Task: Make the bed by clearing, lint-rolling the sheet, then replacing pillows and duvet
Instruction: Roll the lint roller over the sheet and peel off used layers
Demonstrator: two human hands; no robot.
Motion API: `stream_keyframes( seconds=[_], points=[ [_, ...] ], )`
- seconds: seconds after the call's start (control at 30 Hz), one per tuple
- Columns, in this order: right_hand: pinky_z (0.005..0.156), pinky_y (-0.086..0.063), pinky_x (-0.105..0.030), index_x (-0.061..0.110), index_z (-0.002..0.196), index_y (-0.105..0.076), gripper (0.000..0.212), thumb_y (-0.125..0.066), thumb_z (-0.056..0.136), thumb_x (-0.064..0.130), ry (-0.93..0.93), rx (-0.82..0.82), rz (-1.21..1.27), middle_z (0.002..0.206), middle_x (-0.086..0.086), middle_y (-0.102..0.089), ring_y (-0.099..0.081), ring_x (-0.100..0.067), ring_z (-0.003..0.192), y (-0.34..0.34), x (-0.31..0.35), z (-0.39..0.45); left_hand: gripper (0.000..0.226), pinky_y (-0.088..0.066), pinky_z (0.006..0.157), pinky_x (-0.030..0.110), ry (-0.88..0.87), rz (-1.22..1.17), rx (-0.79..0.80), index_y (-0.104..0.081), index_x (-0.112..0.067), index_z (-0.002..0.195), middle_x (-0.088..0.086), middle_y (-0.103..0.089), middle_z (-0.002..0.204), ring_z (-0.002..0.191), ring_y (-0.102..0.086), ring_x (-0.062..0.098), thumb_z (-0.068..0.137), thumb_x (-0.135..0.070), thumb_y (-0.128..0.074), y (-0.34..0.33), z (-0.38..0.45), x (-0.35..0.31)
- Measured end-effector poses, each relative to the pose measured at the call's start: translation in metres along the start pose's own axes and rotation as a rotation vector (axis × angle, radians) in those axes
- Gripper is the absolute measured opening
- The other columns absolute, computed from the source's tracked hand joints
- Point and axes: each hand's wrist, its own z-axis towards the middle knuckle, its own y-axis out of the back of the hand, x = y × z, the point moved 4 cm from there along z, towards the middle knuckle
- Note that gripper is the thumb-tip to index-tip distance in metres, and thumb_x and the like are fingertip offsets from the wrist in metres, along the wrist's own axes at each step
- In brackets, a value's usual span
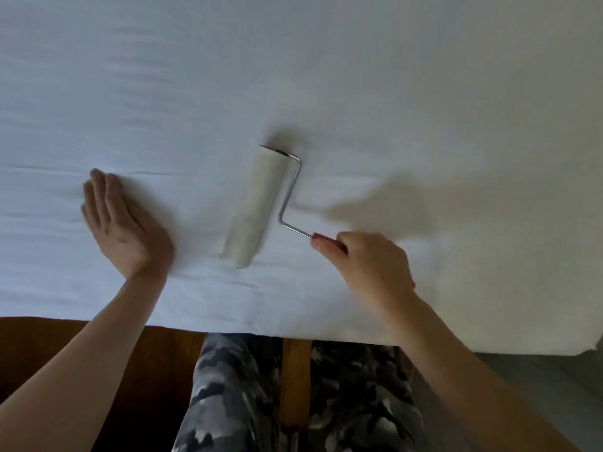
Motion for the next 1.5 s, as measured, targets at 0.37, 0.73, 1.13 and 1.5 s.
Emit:
stream_keyframes(
  seconds=[0.37, 0.73, 1.13, 1.5],
  points=[
    [0.047, -0.032, -0.024, 0.018, 0.065, -0.054, 0.054, -0.039, 0.082, 0.067, -0.356, 0.027, -0.043, 0.051, 0.0, -0.053, -0.055, -0.014, 0.051, 0.017, -0.136, -0.097, 0.043, -0.012, 0.12, 0.029, -0.008, -0.037, -0.008, -0.046, -0.005, 0.141, 0.011, -0.039, 0.152, 0.144, -0.031, 0.029, 0.102, -0.01, -0.028, -0.001, -0.001, -0.001],
    [0.037, -0.025, -0.019, 0.022, 0.055, -0.047, 0.068, -0.024, 0.085, 0.079, -0.016, -0.123, -0.061, 0.035, 0.005, -0.033, -0.039, -0.006, 0.031, 0.015, -0.028, -0.068, 0.032, -0.037, 0.102, 0.037, -0.19, 0.059, -0.059, -0.055, -0.01, 0.126, 0.01, -0.052, 0.14, 0.122, -0.049, 0.035, 0.096, -0.005, -0.044, 0.019, 0.035, 0.053],
    [0.047, -0.026, -0.027, 0.02, 0.058, -0.033, 0.056, -0.035, 0.095, 0.063, 0.5, -0.021, -0.266, 0.053, 0.004, -0.042, -0.039, -0.012, 0.046, -0.022, 0.214, 0.071, 0.053, -0.016, 0.12, 0.048, 0.155, 0.033, 0.014, -0.03, -0.004, 0.15, 0.026, -0.022, 0.156, 0.145, -0.021, 0.042, 0.105, -0.027, -0.017, 0.031, 0.041, 0.125],
    [0.052, -0.034, -0.027, 0.013, 0.062, -0.043, 0.065, -0.034, 0.082, 0.074, 0.218, 0.065, -0.301, 0.049, 0.0, -0.043, -0.047, -0.02, 0.053, 0.009, 0.092, 0.055, 0.05, -0.006, 0.12, 0.038, 0.134, 0.077, 0.021, -0.031, -0.012, 0.152, 0.019, -0.023, 0.158, 0.147, -0.018, 0.036, 0.105, -0.027, -0.02, 0.031, 0.039, 0.122]
  ],
)
